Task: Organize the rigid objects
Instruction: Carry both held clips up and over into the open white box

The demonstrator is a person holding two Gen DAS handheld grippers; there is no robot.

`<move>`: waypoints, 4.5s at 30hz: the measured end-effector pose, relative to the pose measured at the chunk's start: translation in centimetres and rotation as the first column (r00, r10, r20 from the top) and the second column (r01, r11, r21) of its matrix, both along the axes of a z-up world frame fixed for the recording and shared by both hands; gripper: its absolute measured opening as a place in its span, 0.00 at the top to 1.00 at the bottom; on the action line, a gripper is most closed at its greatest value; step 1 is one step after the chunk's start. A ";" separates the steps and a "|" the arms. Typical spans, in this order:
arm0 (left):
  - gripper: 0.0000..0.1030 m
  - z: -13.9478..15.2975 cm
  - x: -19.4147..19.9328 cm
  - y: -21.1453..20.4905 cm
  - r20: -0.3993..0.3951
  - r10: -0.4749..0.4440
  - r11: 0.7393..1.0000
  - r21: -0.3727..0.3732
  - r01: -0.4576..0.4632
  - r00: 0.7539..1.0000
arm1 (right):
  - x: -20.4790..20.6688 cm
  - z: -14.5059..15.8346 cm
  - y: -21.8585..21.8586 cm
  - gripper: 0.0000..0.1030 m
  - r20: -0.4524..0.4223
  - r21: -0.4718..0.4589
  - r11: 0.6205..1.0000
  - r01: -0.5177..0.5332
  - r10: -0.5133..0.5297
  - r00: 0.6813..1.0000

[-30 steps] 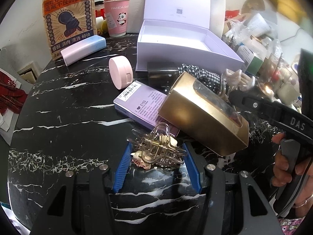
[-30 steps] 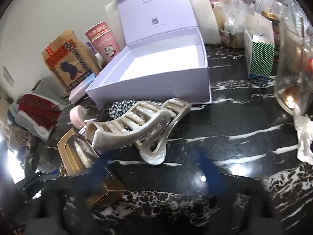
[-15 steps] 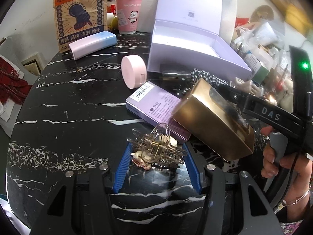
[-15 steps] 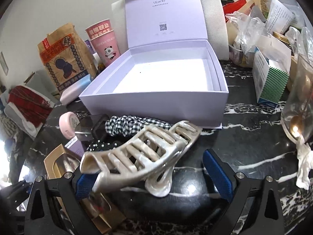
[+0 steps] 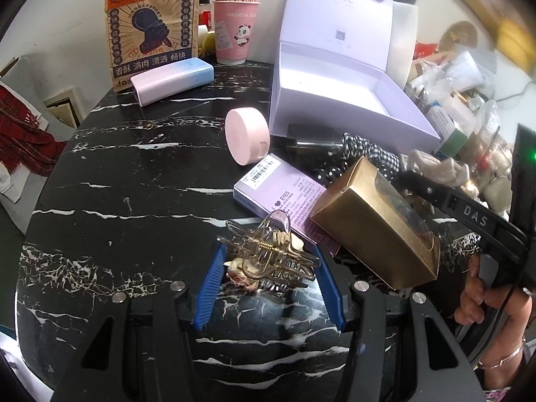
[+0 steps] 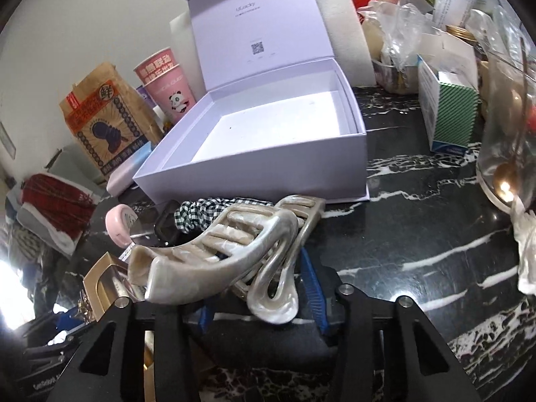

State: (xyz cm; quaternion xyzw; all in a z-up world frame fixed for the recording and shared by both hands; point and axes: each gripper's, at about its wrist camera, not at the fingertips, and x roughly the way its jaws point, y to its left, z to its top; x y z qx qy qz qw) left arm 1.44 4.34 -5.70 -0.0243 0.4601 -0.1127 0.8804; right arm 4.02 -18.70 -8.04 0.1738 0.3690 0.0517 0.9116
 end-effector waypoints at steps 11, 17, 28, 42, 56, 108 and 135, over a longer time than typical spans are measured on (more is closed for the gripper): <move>0.48 2.1 -0.3 -0.3 0.041 -0.002 1.000 -0.005 0.002 0.999 | -2.4 0.6 -1.6 0.72 0.013 0.008 1.000 0.021 -0.021 1.000; 0.55 3.6 -0.4 -0.9 0.067 -0.027 1.000 -0.005 0.028 0.997 | -3.9 1.5 -2.2 0.72 0.009 0.009 1.000 -0.003 0.003 1.000; 0.55 2.7 -0.8 -0.8 0.055 -0.036 0.999 -0.018 0.037 0.998 | -5.4 3.2 -1.8 0.72 0.064 -0.008 0.999 -0.044 0.045 0.997; 0.54 -0.9 0.6 -2.0 -0.112 -0.079 0.993 -0.091 0.069 0.991 | -5.8 3.4 -1.8 0.72 0.056 -0.026 0.999 -0.029 0.031 0.998; 0.62 0.4 -0.6 -2.6 -0.012 -0.078 0.997 -0.003 0.078 0.997 | -5.8 3.6 -2.2 0.72 0.063 -0.041 0.999 -0.016 0.019 0.998; 0.62 10.5 14.1 -7.9 0.122 -0.202 0.977 -0.043 0.208 0.972 | 4.7 11.3 -3.6 0.72 0.143 -0.116 0.982 -0.152 0.168 0.975; 0.62 12.2 24.5 -12.0 0.127 -0.303 0.953 0.026 0.302 0.945 | 14.2 13.6 -4.1 0.72 0.123 -0.158 0.967 -0.199 0.219 0.968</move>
